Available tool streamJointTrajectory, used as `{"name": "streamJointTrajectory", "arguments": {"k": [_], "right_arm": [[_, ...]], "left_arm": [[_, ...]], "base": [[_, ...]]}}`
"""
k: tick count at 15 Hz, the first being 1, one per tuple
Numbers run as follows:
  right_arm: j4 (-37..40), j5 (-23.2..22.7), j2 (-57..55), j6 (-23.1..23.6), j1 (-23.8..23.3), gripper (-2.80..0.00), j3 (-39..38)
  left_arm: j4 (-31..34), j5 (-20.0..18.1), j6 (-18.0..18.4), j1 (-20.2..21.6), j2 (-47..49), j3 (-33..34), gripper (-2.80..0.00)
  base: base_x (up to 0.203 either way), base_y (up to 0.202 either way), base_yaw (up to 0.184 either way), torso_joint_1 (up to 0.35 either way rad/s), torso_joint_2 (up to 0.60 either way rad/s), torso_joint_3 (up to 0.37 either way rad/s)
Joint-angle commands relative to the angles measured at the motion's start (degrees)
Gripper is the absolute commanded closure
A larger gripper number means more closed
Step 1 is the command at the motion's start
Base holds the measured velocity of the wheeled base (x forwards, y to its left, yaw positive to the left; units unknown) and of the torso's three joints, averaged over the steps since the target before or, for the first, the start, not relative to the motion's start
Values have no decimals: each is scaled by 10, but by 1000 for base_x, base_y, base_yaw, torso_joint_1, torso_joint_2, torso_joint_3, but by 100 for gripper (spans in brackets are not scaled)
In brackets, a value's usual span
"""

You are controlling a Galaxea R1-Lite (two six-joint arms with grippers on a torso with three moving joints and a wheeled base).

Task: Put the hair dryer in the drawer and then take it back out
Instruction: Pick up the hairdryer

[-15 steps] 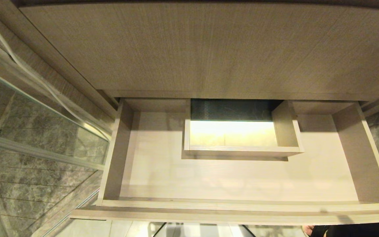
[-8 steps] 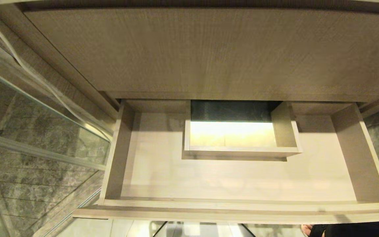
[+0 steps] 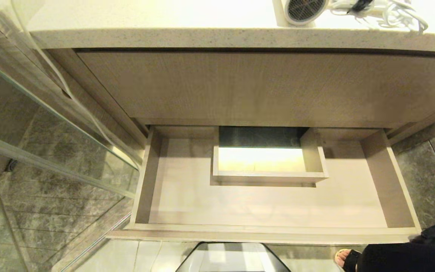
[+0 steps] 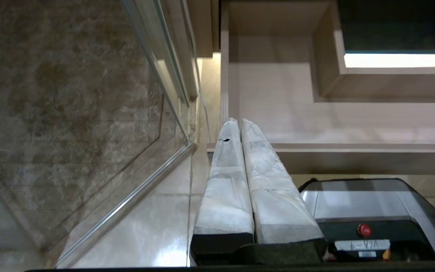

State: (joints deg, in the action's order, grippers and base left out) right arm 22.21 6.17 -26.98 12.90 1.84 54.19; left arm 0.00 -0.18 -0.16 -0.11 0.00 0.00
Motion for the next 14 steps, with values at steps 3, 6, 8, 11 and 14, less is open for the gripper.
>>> {"name": "streamJointTrajectory", "arguments": {"k": [3,6,8,11,14], "right_arm": [[-1,0,0,2,0,0,0],[-1,0,0,2,0,0,0],[-1,0,-1,2,0,0,1],[-1,0,-1,2,0,0,1],[-1,0,-1,4,0,0,1]], "left_arm": [[-1,0,0,0,0,0,0],[-1,0,0,0,0,0,0],[-1,0,-1,0,0,0,0],[-1,0,-1,0,0,0,0],[-2,0,0,0,0,0,0]], "base": [[0,0,0,503,-508,-234],[0,0,0,341,-562,-236],[0,0,0,325,-576,-255],[0,0,0,335,-605,-271],[0,0,0,282,-513,-223]]}}
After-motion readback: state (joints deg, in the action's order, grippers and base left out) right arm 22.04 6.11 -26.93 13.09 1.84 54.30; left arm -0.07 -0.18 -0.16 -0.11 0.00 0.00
